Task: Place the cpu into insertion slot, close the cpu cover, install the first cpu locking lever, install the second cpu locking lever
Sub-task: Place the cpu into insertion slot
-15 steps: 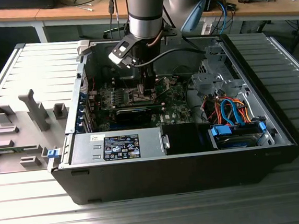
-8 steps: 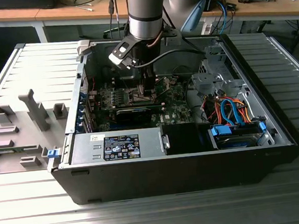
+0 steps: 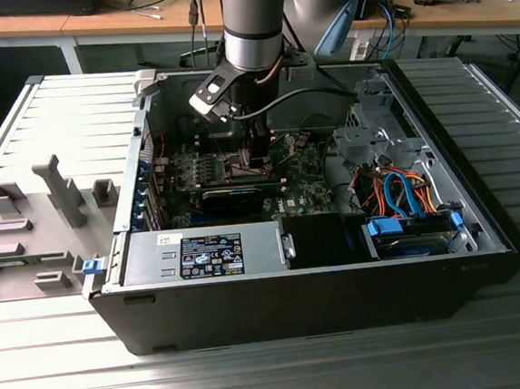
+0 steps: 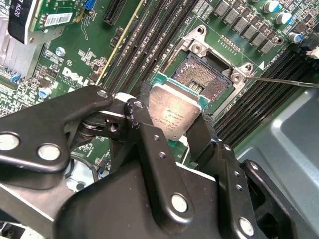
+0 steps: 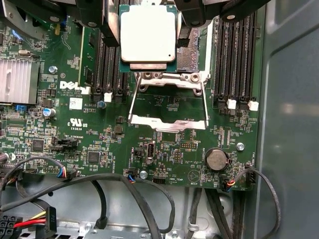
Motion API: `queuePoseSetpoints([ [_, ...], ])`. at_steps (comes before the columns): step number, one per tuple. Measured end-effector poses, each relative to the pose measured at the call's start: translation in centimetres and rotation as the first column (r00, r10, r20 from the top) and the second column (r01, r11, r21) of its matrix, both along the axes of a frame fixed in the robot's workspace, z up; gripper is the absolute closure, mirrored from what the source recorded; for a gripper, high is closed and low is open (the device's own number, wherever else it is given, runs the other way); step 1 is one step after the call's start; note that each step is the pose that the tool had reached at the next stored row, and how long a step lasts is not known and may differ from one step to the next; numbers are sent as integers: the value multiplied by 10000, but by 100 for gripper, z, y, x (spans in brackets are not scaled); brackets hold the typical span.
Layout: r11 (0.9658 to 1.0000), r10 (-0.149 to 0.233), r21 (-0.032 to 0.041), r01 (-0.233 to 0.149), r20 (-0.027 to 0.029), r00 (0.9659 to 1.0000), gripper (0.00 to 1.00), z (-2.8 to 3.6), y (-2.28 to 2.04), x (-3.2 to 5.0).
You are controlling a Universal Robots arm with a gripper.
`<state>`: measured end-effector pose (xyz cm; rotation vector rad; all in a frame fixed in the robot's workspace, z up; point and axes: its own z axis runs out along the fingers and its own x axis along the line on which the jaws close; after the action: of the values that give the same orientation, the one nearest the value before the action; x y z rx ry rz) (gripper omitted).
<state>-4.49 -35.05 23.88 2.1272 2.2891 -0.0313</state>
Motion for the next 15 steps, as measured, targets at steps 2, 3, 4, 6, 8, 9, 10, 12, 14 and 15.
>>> queuePoseSetpoints([
  [2, 10000, 0, 0, 0, 0, 10000, 46, -4, 0, 0],
  [3, 10000, 0, 0, 0, 0, 10000, 46, -6, 0, 0],
  [4, 10000, 0, 0, 0, 0, 10000, 46, -7, 0, 0],
  [6, 10000, 0, 0, 0, 0, 10000, 46, -9, 0, 0],
  [8, 10000, 0, -1, 0, 0, 10000, 46, -12, 0, 0],
  [9, 10000, 0, -1, 0, 0, 10000, 46, -15, 0, 0],
  [10, 10000, 0, 0, 0, 0, 10000, 46, -18, 0, 0],
  [12, 10000, 0, 0, 0, 0, 10000, 46, -20, 0, 0],
  [14, 10000, 0, -1, 0, 0, 10000, 46, -24, 0, 0],
  [15, 10000, -1, 0, 1, 0, 10000, 46, -27, 0, 0],
])
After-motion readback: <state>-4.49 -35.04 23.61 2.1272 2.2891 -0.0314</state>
